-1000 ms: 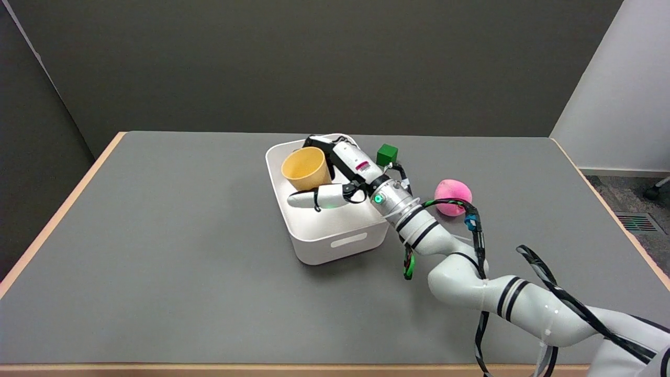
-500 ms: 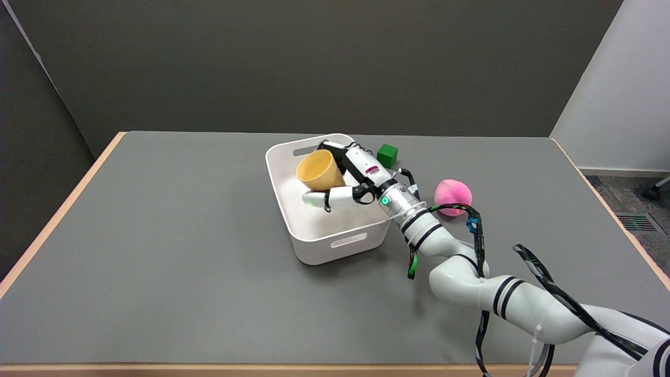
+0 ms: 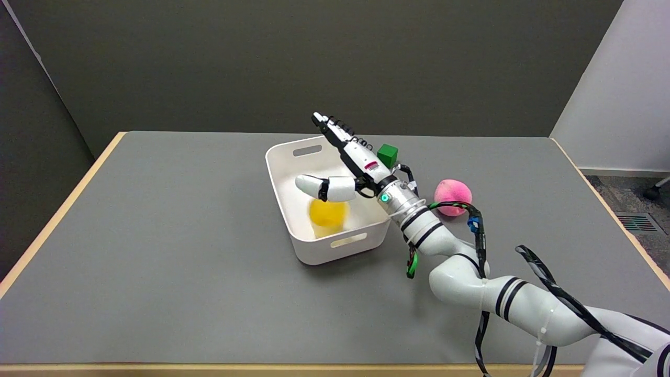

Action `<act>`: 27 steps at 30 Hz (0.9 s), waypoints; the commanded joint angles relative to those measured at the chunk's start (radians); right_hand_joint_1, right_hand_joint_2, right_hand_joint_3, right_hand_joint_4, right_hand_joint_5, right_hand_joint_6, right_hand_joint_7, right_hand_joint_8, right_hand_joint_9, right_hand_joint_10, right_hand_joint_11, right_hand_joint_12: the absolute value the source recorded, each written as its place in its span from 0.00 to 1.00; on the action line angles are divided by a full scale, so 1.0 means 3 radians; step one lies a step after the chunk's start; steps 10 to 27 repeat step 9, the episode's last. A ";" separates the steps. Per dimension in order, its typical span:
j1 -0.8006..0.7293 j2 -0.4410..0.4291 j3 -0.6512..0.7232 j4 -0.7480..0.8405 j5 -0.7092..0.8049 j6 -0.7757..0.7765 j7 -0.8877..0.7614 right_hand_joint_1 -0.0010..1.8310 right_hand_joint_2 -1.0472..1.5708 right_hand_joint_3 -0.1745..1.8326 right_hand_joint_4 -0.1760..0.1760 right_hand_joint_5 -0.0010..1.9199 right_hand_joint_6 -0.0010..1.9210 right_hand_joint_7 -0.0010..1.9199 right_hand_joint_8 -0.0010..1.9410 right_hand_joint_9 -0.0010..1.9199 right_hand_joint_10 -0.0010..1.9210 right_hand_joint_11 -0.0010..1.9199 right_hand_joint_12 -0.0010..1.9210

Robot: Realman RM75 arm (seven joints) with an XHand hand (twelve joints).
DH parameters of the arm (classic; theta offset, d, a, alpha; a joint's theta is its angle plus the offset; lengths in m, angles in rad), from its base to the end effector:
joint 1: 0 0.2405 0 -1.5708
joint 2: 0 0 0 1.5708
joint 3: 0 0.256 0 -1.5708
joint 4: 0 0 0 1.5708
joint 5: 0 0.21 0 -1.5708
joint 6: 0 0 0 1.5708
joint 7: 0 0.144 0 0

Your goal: Place the yellow cup in the box.

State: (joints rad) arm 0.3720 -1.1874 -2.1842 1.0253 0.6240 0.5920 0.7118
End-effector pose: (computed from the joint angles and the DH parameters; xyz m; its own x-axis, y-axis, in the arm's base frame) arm -0.2670 -0.4101 0.2465 0.6991 -0.0230 0.7147 -0.6820 -0.3218 0.6568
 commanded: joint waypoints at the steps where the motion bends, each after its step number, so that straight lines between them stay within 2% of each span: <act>1: -0.0285 0.0063 0.0132 0.0459 0.0060 0.0266 0.0005 0.29 0.60 0.40 0.63 0.00 0.00 0.00 0.00 0.00 0.00 0.00 0.00; 9: -0.0633 0.0145 0.0166 0.0572 0.0375 0.0988 0.0005 0.27 0.61 0.40 0.60 0.00 0.00 0.00 0.00 0.00 0.00 0.00 0.00; 27: -0.0633 0.0145 0.0166 0.0572 0.0375 0.0988 0.0005 0.27 0.61 0.40 0.60 0.00 0.00 0.00 0.00 0.00 0.00 0.00 0.00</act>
